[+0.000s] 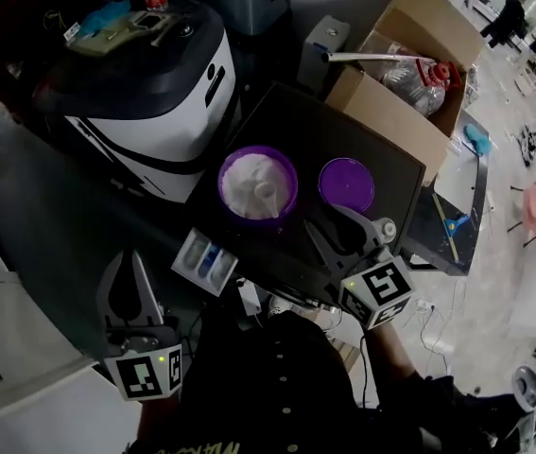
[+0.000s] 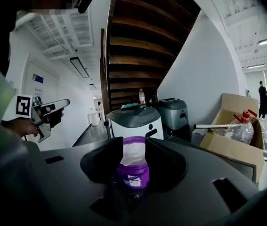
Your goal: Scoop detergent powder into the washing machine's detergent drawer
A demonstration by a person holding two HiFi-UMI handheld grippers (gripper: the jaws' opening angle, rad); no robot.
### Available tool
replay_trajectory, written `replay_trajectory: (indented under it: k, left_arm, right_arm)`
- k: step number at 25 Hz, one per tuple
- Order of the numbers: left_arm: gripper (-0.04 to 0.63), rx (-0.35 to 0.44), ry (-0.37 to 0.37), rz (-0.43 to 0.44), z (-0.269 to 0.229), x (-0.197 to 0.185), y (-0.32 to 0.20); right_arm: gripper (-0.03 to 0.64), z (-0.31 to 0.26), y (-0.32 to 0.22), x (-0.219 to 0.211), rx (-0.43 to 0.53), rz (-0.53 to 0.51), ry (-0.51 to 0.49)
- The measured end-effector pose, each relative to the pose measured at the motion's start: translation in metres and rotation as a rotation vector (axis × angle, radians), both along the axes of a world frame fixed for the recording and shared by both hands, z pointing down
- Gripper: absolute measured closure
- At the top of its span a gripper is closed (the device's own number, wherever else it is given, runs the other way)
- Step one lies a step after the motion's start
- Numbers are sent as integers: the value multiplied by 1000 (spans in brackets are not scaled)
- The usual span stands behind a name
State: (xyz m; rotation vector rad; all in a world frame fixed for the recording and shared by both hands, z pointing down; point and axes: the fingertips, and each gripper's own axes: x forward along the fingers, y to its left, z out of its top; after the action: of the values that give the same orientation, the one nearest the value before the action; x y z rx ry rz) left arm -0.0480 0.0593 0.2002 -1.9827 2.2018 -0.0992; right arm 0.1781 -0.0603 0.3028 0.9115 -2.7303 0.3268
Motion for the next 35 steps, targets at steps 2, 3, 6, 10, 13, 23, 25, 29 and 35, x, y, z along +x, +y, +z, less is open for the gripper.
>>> replay_trajectory:
  k: [2, 3, 6, 10, 13, 23, 25, 29, 35]
  left_arm:
    - [588, -4, 1, 42, 4, -8, -10]
    - [588, -7, -1, 63, 5, -13, -14]
    - [588, -19, -6, 120, 11, -28, -29]
    - [589, -59, 22, 187, 28, -47, -44]
    - [588, -88, 41, 228, 40, -59, -55]
    - [588, -152, 91, 343, 79, -71, -80]
    - [588, -162, 99, 360, 85, -71, -83]
    - [588, -177, 116, 376, 93, -74, -89]
    - [588, -183, 139, 377, 100, -80, -97]
  right_arm:
    - [471, 11, -2, -13, -26, 7, 60]
    - [472, 15, -3, -20, -42, 13, 86]
    - [472, 30, -9, -42, -105, 27, 150]
    - [472, 55, -12, -59, -159, 48, 301]
    - [472, 68, -14, -67, -183, 78, 380]
    - [472, 99, -21, -73, -292, 154, 530]
    - [472, 101, -22, -74, -301, 154, 567]
    - [472, 107, -25, -76, -335, 144, 650]
    - [474, 115, -26, -71, -420, 120, 802]
